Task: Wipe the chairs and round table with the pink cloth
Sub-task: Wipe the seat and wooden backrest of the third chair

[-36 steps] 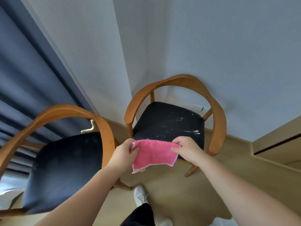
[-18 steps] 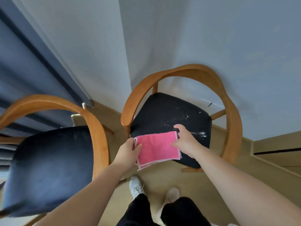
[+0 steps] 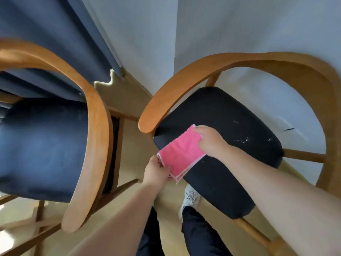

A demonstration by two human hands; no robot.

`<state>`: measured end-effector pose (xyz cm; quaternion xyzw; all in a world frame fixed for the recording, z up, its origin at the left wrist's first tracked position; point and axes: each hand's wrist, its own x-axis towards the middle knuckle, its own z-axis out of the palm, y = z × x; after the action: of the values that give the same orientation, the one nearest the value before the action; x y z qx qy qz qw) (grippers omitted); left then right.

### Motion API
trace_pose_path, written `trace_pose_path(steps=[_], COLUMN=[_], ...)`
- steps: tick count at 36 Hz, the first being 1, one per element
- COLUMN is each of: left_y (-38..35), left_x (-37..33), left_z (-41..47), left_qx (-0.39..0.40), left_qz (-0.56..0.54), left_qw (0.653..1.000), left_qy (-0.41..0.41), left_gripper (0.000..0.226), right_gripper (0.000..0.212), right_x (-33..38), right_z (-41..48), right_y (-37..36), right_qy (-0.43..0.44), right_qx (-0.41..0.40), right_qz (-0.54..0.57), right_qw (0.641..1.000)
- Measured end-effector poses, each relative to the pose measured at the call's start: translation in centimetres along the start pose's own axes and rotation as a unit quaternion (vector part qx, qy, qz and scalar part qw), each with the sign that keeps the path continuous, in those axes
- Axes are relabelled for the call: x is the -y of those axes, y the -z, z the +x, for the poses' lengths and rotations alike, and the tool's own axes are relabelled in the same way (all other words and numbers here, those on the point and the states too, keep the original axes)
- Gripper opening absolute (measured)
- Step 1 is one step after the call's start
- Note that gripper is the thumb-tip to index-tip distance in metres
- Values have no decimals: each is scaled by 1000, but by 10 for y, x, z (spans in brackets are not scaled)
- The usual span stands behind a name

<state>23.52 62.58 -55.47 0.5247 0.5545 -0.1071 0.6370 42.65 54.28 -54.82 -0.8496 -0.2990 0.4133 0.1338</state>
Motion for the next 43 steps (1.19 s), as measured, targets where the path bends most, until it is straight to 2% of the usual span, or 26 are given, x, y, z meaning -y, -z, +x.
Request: trace_pose_path(steps=[4,6,10,13,14,17,20,22,28,32,36,40,43], left_y=[-19,-24,-20,-8,-3,12,26,35,42,30,30,34,35], left_x=[13,17,20,9,1,-28,-66,-92,-151,-161,-147,-144,-143], left_z=[37,52,67,57,50,23,1,-1,43,79,97,104,104], left_qx=[-23,-33,-51,-35,-33,-18,-27,-28,-79,-63,-64,-53,-46], left_qz=[-53,-39,84,197,231,349,429,465,529,560,580,556,543], left_qw=[998,998,995,979,970,918,836,782,695,684,664,667,675], left_qy=[14,20,11,-50,-74,-186,-342,-414,-481,-463,-468,-494,-498], left_gripper=[29,19,31,22,28,35,26,21,32,45,49,52,52], right_gripper=[58,58,63,56,53,52,44,42,43,44,43,56,73], right_x=[-4,-1,1,-5,-8,-17,-22,-22,-21,-21,-20,-19,-16], right_z=[56,79,106,102,98,80,60,49,37,36,46,71,98], right_y=[-4,-6,-10,-14,-15,-18,-22,-24,-42,-60,-84,-108,-126], right_qy=[42,62,51,21,12,-20,-40,-58,-81,-91,-62,-37,-11], right_qx=[24,15,7,9,10,29,38,34,11,-8,-36,-63,-91], right_qz=[-51,-77,-94,-67,-58,-33,-14,9,26,38,15,-21,-100], right_qw=[998,995,994,997,998,999,998,998,996,995,997,997,991])
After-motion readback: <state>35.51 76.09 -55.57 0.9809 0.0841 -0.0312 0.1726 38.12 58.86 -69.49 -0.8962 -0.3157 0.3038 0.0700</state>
